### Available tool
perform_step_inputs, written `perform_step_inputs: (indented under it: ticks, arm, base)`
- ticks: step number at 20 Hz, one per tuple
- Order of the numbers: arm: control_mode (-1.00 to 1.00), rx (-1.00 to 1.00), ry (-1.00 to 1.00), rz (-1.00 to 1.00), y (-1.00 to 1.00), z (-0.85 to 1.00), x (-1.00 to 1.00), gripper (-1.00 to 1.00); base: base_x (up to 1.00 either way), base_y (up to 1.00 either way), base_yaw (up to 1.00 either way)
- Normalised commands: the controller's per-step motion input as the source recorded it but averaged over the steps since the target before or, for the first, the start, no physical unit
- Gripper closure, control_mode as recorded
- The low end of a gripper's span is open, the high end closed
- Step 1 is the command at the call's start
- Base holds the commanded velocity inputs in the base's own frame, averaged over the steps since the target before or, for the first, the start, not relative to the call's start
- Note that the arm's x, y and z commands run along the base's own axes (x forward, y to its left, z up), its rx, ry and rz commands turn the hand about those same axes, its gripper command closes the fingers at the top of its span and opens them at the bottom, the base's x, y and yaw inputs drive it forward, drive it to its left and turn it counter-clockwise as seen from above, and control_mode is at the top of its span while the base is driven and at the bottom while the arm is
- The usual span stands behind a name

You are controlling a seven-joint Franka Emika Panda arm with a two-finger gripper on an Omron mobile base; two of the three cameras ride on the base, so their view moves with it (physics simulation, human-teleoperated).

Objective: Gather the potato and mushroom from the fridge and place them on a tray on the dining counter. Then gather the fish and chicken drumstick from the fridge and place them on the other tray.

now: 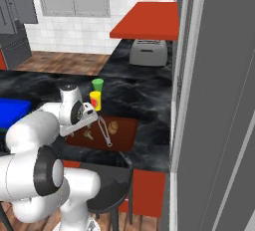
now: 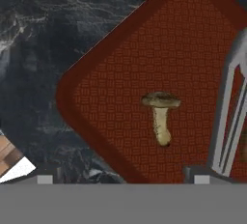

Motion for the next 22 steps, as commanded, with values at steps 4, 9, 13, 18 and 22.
perform_step_inputs:
  ticks: [4,9,13,18,22]
  arm:
    - [-1.00,0.06,-0.04,0.00,-0.03,0.97,-0.47,-1.00]
    - [-1.00,0.14,0.01,-0.01,-0.01,0.96,-0.53,-1.00]
    - [-1.00,0.17,0.09,-0.14,0.00,0.94,-0.54,-1.00]
    - [-1.00,0.17,0.13,-0.20,0.00,0.99,-0.47,-1.00]
    - [-1.00,0.08,0.12,-0.24,0.00,0.78,-0.66,-1.00]
  base:
    - [0.00,0.00,0.00]
    - [0.00,0.00,0.00]
    - [0.00,0.00,0.00]
    - [0.00,0.00,0.00]
    - [0.00,0.00,0.00]
